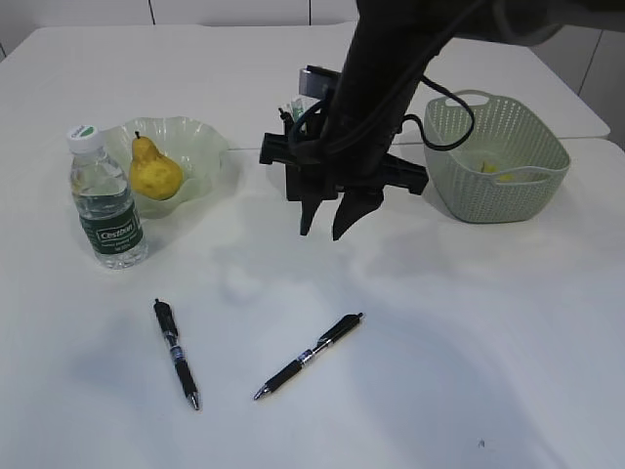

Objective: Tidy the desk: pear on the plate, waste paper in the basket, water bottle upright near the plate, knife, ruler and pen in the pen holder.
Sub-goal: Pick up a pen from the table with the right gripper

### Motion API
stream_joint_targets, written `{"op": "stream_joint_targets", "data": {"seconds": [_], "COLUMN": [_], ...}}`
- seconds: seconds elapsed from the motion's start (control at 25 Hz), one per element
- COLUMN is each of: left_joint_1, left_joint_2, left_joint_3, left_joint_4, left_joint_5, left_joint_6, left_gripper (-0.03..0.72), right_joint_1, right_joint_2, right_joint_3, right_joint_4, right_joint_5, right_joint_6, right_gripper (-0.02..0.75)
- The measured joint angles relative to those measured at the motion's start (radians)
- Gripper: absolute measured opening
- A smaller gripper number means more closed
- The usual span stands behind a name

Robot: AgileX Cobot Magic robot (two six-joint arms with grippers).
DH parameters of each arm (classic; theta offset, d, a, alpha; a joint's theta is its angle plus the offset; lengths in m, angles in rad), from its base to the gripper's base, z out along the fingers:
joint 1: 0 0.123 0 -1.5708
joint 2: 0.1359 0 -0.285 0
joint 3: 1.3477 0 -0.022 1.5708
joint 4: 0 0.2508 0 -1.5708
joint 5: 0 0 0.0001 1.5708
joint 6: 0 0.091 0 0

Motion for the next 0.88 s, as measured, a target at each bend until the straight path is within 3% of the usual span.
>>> {"op": "stream_joint_targets", "data": {"seconds": [0.44, 0.88], "left_joint_1": [0.000, 0.000], "left_joint_2": [0.186, 0.240], "left_joint_3": [-0.135, -0.160], "left_joint_4": [-0.004, 0.032], "left_joint_5": [0.040, 0.023], "left_joint_6": [-0.002, -0.002], "left_gripper": [0.385, 0.384], "right_joint_1": [0.048, 0.048], "right_joint_2": [0.000, 0.000], "right_joint_3": [0.020, 0.149], "right_joint_4": [0.015, -0.042], "right_joint_5": [0.000, 0.000], "right_joint_6": [-0.003, 0.197], "right_gripper": [0.293, 0.293]}}
